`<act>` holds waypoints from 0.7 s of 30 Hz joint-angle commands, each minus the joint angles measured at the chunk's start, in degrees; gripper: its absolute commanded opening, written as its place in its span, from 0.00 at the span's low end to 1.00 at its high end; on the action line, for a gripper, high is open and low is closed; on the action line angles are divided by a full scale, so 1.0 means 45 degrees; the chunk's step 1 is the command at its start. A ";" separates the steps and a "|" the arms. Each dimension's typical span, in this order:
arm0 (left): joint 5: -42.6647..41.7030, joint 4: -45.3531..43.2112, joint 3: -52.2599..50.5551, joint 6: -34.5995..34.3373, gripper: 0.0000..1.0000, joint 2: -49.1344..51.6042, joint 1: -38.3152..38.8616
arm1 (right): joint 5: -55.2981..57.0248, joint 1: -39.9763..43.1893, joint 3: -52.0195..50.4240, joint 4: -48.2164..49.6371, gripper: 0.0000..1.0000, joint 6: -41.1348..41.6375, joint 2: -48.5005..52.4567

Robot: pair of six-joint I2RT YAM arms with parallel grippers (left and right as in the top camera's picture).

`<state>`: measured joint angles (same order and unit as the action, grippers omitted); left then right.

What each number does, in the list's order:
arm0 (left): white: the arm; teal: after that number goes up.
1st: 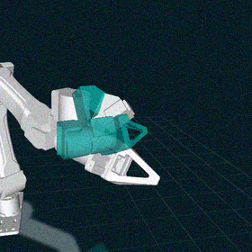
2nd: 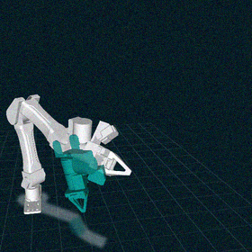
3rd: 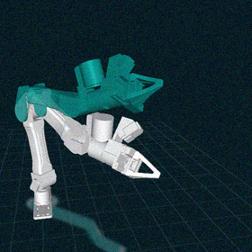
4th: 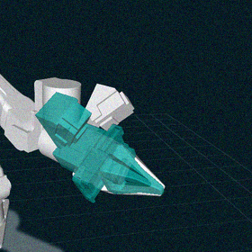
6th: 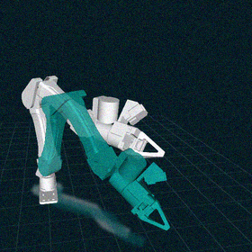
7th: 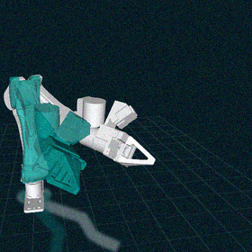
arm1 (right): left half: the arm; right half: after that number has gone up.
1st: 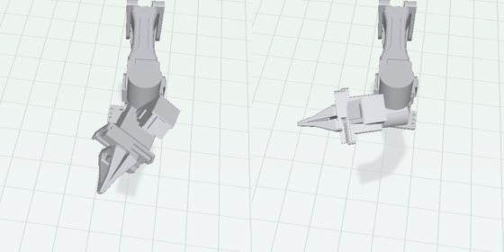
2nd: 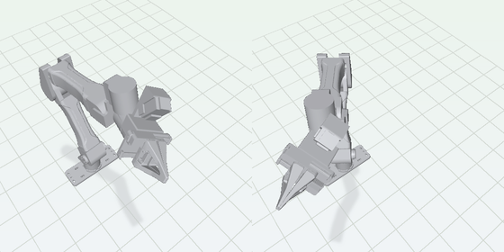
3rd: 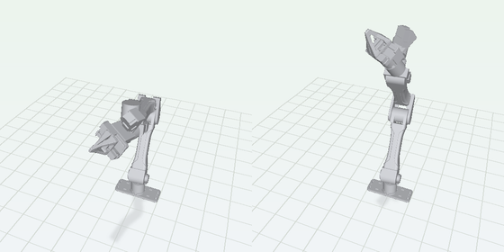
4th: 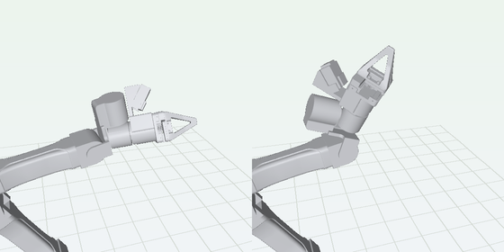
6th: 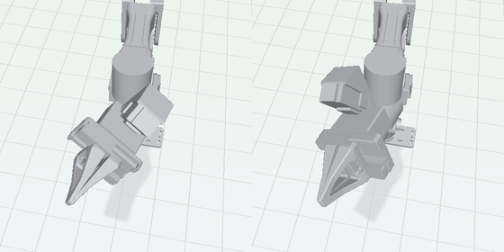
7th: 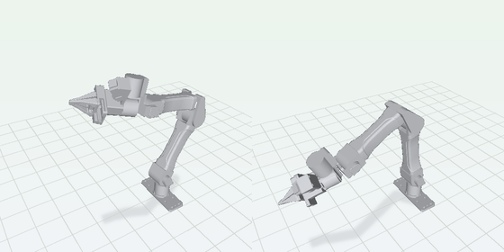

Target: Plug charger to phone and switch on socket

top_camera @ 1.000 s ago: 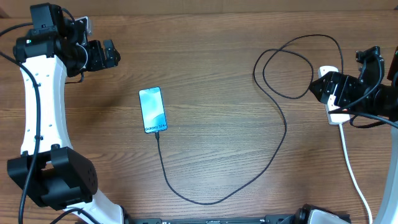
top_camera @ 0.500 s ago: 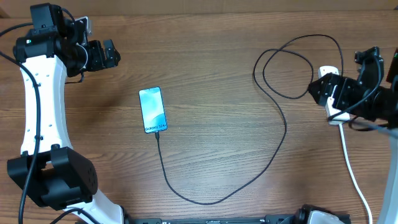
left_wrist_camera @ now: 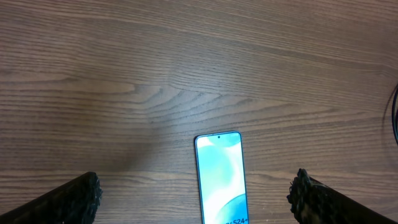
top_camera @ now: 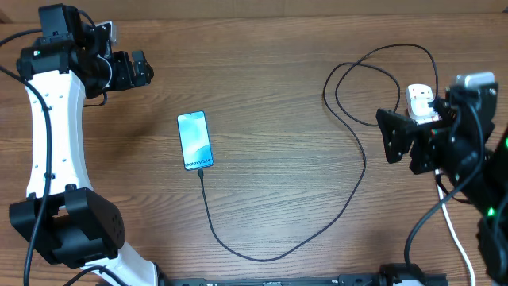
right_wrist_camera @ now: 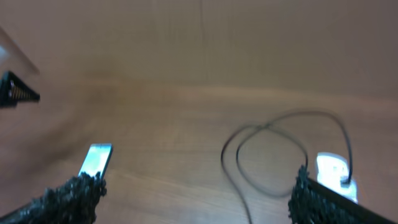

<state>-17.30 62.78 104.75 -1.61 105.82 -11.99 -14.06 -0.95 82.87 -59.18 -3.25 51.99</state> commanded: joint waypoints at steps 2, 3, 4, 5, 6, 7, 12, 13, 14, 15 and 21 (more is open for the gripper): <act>0.0029 -0.0005 0.0165 -0.0170 1.00 -0.0039 0.0097 | 0.0321 -0.0073 -0.2113 0.1904 1.00 -0.0058 -0.1486; 0.0029 -0.0005 0.0165 -0.0165 1.00 -0.0039 0.0097 | 0.0321 -0.0073 -0.2647 0.2497 1.00 -0.0058 -0.1860; 0.0029 -0.0005 0.0165 -0.0165 1.00 -0.0039 0.0097 | 0.0359 -0.0073 -0.3186 0.3084 1.00 -0.0058 -0.2210; 0.0029 -0.0005 0.0165 -0.0165 1.00 -0.0039 0.0097 | 0.0481 -0.0073 -0.3725 0.3667 1.00 -0.0058 -0.2555; 0.0029 -0.0005 0.0165 -0.0165 1.00 -0.0039 0.0097 | 0.0651 -0.0073 -0.4386 0.4367 1.00 -0.0058 -0.2963; 0.0029 -0.0005 0.0165 -0.0165 1.00 -0.0039 0.0097 | 0.0850 -0.0068 -0.5115 0.5119 1.00 -0.0058 -0.3395; 0.0029 -0.0005 0.0165 -0.0165 1.00 -0.0039 0.0097 | 0.1496 -0.0068 -0.7762 0.7621 1.00 -0.0063 -0.4886; 0.0029 -0.0005 0.0165 -0.0165 1.00 -0.0039 0.0097 | 0.1622 -0.0068 -0.8456 0.8320 1.00 -0.0063 -0.5246; 0.0029 -0.0005 0.0165 -0.0165 1.00 -0.0039 0.0097 | 0.1705 -0.0058 -0.9112 0.8995 1.00 -0.0063 -0.5571; 0.0029 -0.0005 0.0165 -0.0165 1.00 -0.0039 0.0097 | 0.1744 -0.0019 -0.9675 0.9559 1.00 -0.0058 -0.5848; 0.0029 -0.0005 0.0165 -0.0165 1.00 -0.0039 0.0097 | 0.1739 0.0423 -1.3177 1.1866 1.00 -0.0053 -0.7898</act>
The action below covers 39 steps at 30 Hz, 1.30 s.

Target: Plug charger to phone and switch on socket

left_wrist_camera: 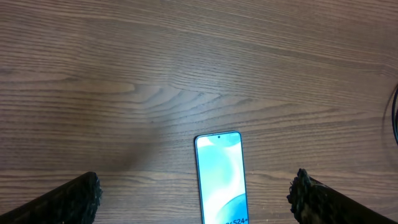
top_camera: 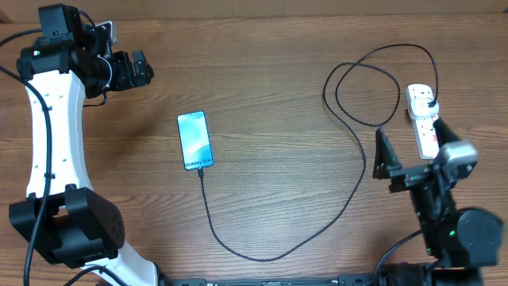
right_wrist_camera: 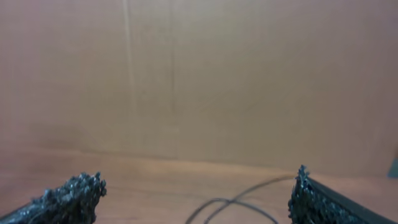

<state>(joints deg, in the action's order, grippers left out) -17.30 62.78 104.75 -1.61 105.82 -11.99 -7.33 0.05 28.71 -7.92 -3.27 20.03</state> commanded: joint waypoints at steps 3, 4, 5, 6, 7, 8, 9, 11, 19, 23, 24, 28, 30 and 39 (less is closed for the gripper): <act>0.0029 -0.0005 0.0165 -0.0165 1.00 -0.0039 0.0097 | 0.0248 0.0340 -0.2205 0.0908 1.00 -0.0049 -0.1341; 0.0029 -0.0005 0.0165 -0.0165 1.00 -0.0039 0.0097 | 0.0243 0.0384 -0.2535 0.1010 1.00 -0.0049 -0.1496; 0.0029 -0.0005 0.0165 -0.0165 1.00 -0.0039 0.0097 | 0.0238 0.0423 -0.2846 0.1117 1.00 -0.0049 -0.1671; 0.0029 -0.0005 0.0165 -0.0165 1.00 -0.0039 0.0097 | 0.0243 0.0437 -0.3109 0.1209 1.00 -0.0049 -0.1836; 0.0029 -0.0005 0.0165 -0.0170 1.00 -0.0039 0.0097 | 0.0243 0.0432 -0.3424 0.1394 1.00 -0.0049 -0.2040; 0.0029 -0.0005 0.0165 -0.0165 1.00 -0.0039 0.0097 | 0.0238 0.0432 -0.3643 0.1506 1.00 -0.0049 -0.2195; 0.0029 -0.0005 0.0165 -0.0170 1.00 -0.0039 0.0097 | 0.0238 0.0432 -0.3895 0.1622 1.00 -0.0049 -0.2390; 0.0029 -0.0005 0.0165 -0.0170 1.00 -0.0039 0.0097 | 0.0238 0.0432 -0.4381 0.1802 1.00 -0.0049 -0.2788; 0.0029 -0.0005 0.0165 -0.0165 1.00 -0.0039 0.0097 | 0.0189 0.0432 -0.5581 0.1841 1.00 -0.0044 -0.3769; 0.0029 -0.0005 0.0165 -0.0165 1.00 -0.0039 0.0097 | 0.0185 0.0432 -0.6081 0.1787 1.00 -0.0039 -0.3983; 0.0029 -0.0005 0.0165 -0.0170 1.00 -0.0039 0.0097 | 0.0185 0.0432 -0.6295 0.1778 1.00 0.0005 -0.4061; 0.0029 -0.0005 0.0165 -0.0165 1.00 -0.0039 0.0097 | 0.0151 0.0432 -0.6280 0.0821 1.00 0.0092 -0.4347; 0.0029 -0.0005 0.0165 -0.0170 1.00 -0.0039 0.0097 | 0.0155 0.0432 -0.6280 0.0816 1.00 0.0092 -0.4415; 0.0029 -0.0005 0.0165 -0.0170 1.00 -0.0039 0.0097 | 0.0155 0.0432 -0.6280 0.0831 1.00 0.0087 -0.4415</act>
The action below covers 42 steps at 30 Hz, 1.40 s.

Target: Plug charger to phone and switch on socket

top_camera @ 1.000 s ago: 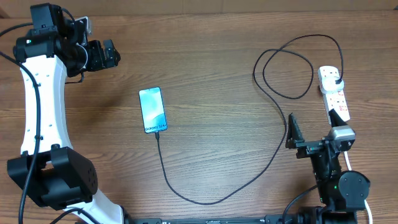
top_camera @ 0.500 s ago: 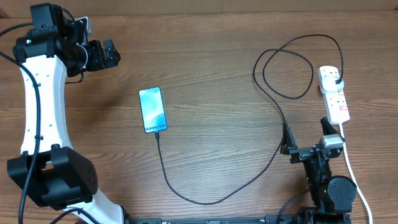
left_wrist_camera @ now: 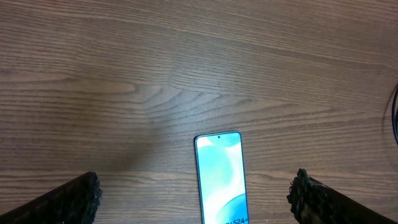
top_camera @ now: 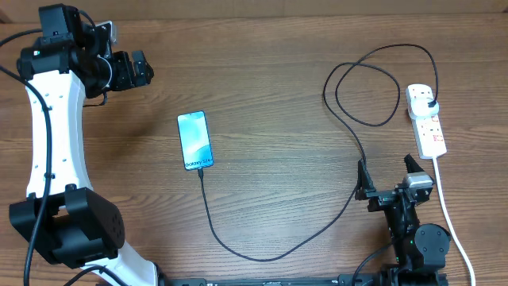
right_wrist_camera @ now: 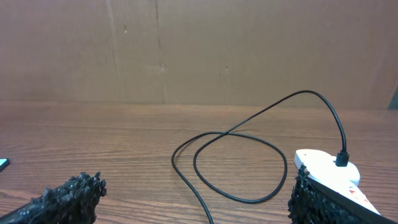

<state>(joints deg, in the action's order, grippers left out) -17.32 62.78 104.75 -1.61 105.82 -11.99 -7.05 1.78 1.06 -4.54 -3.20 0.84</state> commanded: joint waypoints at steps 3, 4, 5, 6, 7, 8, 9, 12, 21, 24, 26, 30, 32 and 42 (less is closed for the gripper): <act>0.0034 -0.0005 0.0165 -0.0165 1.00 -0.0039 0.0097 | 0.0092 0.0049 -0.0136 0.0078 1.00 0.0073 -0.0151; 0.0034 -0.0005 0.0165 -0.0165 1.00 -0.0039 0.0097 | 0.0092 0.0049 -0.0136 0.0073 1.00 0.0073 -0.0151; 0.0034 -0.0005 0.0165 -0.0165 1.00 -0.0039 0.0097 | 0.0092 0.0049 -0.0136 0.0078 1.00 0.0073 -0.0151; 0.0034 -0.0005 0.0165 -0.0165 1.00 -0.0039 0.0097 | 0.0092 0.0049 -0.0136 0.0073 1.00 0.0073 -0.0151; 0.0039 -0.0005 0.0165 -0.0165 1.00 -0.0039 0.0097 | 0.0092 0.0049 -0.0136 0.0078 1.00 0.0073 -0.0151; 0.0034 -0.0005 0.0165 -0.0165 1.00 -0.0039 0.0097 | 0.0092 0.0049 -0.0136 0.0073 1.00 0.0073 -0.0151; 0.0034 -0.0005 0.0165 -0.0165 1.00 -0.0039 0.0097 | 0.0092 0.0049 -0.0136 0.0078 1.00 0.0073 -0.0151; 0.0034 -0.0005 0.0165 -0.0165 1.00 -0.0039 0.0097 | 0.0092 0.0049 -0.0136 0.0078 1.00 0.0073 -0.0151; 0.0034 -0.0005 0.0165 -0.0165 1.00 -0.0039 0.0097 | 0.0092 0.0049 -0.0136 0.0073 1.00 0.0073 -0.0151; 0.0034 -0.0005 0.0165 -0.0165 1.00 -0.0039 0.0097 | 0.0092 0.0049 -0.0136 0.0073 1.00 0.0073 -0.0151; 0.0058 -0.0005 0.0165 -0.0165 1.00 -0.0102 0.0087 | 0.0092 0.0049 -0.0136 0.0078 1.00 0.0073 -0.0151; 0.0087 0.0000 0.0160 -0.0170 1.00 -0.0646 0.0112 | 0.0092 0.0049 -0.0136 0.0078 1.00 0.0073 -0.0151; 0.0087 -0.0010 0.0121 -0.0160 1.00 -0.1141 0.0126 | 0.0092 0.0049 -0.0136 0.0078 1.00 0.0073 -0.0151; 0.2093 -0.2341 -0.2958 0.0121 1.00 -0.5756 0.0738 | 0.0092 0.0049 -0.0136 0.0078 1.00 0.0073 -0.0151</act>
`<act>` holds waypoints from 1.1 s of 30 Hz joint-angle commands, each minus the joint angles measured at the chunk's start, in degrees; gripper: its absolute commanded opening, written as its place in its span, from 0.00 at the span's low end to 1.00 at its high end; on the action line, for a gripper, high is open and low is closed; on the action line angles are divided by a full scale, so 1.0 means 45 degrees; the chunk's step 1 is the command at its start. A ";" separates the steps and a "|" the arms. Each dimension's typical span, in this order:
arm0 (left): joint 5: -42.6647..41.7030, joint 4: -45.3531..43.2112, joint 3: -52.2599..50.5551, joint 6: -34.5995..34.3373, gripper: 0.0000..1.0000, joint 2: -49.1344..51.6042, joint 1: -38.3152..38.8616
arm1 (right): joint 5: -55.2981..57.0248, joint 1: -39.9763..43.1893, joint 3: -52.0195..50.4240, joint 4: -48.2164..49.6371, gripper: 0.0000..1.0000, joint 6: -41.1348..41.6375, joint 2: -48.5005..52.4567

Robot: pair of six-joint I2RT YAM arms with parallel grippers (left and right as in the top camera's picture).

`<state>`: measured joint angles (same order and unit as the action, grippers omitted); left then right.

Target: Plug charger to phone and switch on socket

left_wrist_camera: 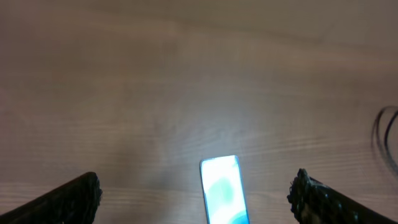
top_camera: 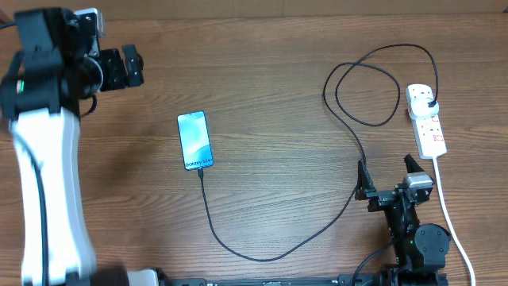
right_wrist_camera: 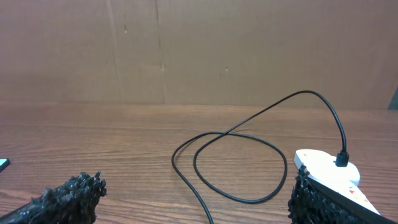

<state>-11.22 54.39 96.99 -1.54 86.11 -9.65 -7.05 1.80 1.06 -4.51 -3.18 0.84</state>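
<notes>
The phone [top_camera: 195, 140] lies face up mid-table with its screen lit, and shows blurred in the left wrist view [left_wrist_camera: 222, 188]. A black charger cable [top_camera: 262, 253] meets the phone's lower edge, loops right and ends at a plug in the white socket strip [top_camera: 425, 121]. The cable [right_wrist_camera: 231, 163] and the strip [right_wrist_camera: 324, 169] show in the right wrist view. My left gripper [top_camera: 127, 67] is open, up at the far left, well away from the phone. My right gripper [top_camera: 389, 178] is open near the front edge, below the strip.
The wooden table [top_camera: 278, 71] runs back to a brown wall [right_wrist_camera: 199, 50]. The strip's white lead [top_camera: 449, 218] runs toward the front right edge, beside my right arm. The left arm is motion-blurred along the left side.
My left arm has shifted: its gripper sits a little farther left and back in the overhead view, and the phone looks smaller and blurred in its wrist view. The right arm is unchanged.
My right gripper was open beside the socket strip. Then it stood nearer the front, clear of the strip, and then low at the front edge, where it stays. The left gripper held still until now. Phone, cable and strip have not moved.
</notes>
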 commanded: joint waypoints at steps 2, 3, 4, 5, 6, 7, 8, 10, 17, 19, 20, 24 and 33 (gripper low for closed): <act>0.0729 -0.1967 -0.2914 0.0102 1.00 -0.2701 0.0374 | 0.0092 0.0044 -0.0136 0.0073 1.00 0.0068 -0.0151; 0.0704 -0.2642 -0.3706 0.0097 1.00 -0.3283 0.0442 | 0.0092 0.0044 -0.0136 0.0073 1.00 0.0068 -0.0151; 0.0607 -0.3468 -0.4682 0.0107 1.00 -0.3993 0.0529 | 0.0092 0.0044 -0.0136 0.0073 1.00 0.0068 -0.0151; 0.0578 -0.4279 -0.5683 0.0102 1.00 -0.4697 0.0607 | 0.0092 0.0044 -0.0136 0.0068 1.00 0.0068 -0.0151; 0.0573 -0.4993 -0.6615 0.0097 1.00 -0.5357 0.0685 | 0.0092 0.0044 -0.0136 0.0073 1.00 0.0068 -0.0151; 0.0578 -0.5707 -0.7572 0.0102 1.00 -0.6033 0.0782 | 0.0092 0.0044 -0.0136 0.0073 1.00 0.0068 -0.0151; 0.0578 -0.6421 -0.8510 0.0102 1.00 -0.6679 0.0874 | 0.0092 0.0044 -0.0136 0.0073 1.00 0.0068 -0.0151; 0.0578 -0.7752 -1.0185 0.0102 1.00 -0.7805 0.1005 | 0.0092 0.0044 -0.0136 0.0068 1.00 0.0068 -0.0151; 0.0583 -1.2594 -1.5824 0.0102 1.00 -1.2084 0.1477 | 0.0092 0.0044 -0.0136 0.0073 1.00 0.0068 -0.0151; 0.0597 -1.3488 -1.6951 0.0112 1.00 -1.2988 0.1622 | 0.0092 0.0044 -0.0136 0.0073 1.00 0.0068 -0.0151; 0.0636 -1.3838 -1.7427 0.0117 1.00 -1.3367 0.1666 | 0.0092 0.0044 -0.0136 0.0068 1.00 0.0068 -0.0151; 0.0636 -1.4770 -1.9093 0.0219 1.00 -1.4785 0.1685 | 0.0092 0.0044 -0.0136 0.0073 1.00 0.0068 -0.0151; 0.0627 -1.5004 -2.1517 0.0636 1.00 -1.7690 0.1744 | 0.0092 0.0044 -0.0136 0.0073 1.00 0.0068 -0.0151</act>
<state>-9.10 -13.32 2.57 -0.25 10.07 -2.33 -7.05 1.85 1.06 -4.49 -3.18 0.75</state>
